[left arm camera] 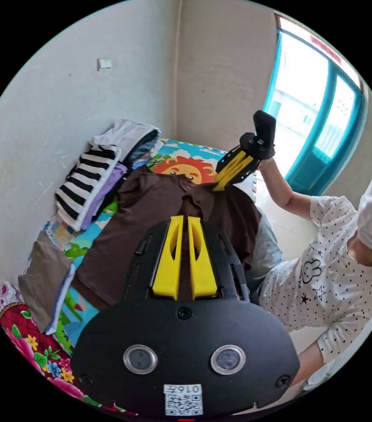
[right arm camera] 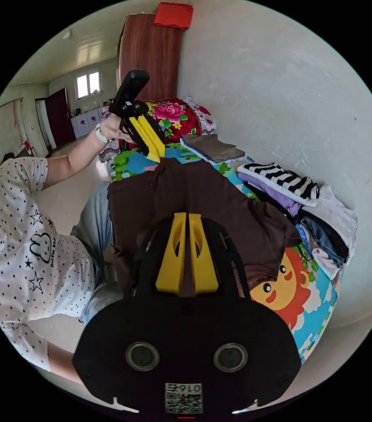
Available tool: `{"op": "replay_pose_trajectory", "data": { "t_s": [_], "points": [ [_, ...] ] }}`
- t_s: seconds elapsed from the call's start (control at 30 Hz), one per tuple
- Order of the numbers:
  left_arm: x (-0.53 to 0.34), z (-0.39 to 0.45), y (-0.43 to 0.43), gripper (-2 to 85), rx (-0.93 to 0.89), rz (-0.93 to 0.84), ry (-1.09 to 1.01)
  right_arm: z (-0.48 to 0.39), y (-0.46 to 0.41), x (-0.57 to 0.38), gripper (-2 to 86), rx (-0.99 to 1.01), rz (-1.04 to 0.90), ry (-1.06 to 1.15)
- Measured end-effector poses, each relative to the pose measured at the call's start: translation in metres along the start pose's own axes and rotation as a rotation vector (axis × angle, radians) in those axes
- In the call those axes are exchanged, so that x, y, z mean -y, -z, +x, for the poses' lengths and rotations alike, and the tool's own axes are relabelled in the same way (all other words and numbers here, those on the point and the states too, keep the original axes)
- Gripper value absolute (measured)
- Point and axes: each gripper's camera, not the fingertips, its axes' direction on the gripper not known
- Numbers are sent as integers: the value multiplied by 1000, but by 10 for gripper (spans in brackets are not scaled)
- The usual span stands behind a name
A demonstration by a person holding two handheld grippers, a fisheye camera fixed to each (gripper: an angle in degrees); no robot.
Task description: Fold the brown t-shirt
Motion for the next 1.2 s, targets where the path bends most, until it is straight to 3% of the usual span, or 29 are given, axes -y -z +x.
{"op": "replay_pose_trajectory", "data": {
  "t_s": [0.17, 0.23, 0.43, 0.6, 0.83, 1.2],
  "points": [
    [-3, -64, -75, 18, 141, -209, 317, 98, -107, 54, 35, -11, -250, -311],
    [-33, -60, -96, 25, 131, -183, 357, 108, -136, 40, 80, -34, -349, -354],
    [-148, 50, -151, 35, -335, -48, 249, 78, -107, -52, 114, -157, -294, -270],
    [-232, 185, -187, 36, -608, 88, 159, 51, -40, -147, 108, 53, -76, -280],
    [-263, 284, -230, 55, -494, -22, 135, 49, -19, -216, 104, 195, -125, -314],
    [-283, 344, -258, 74, -488, 70, 272, 69, -32, -259, 98, 303, -142, -350]
  ]
}}
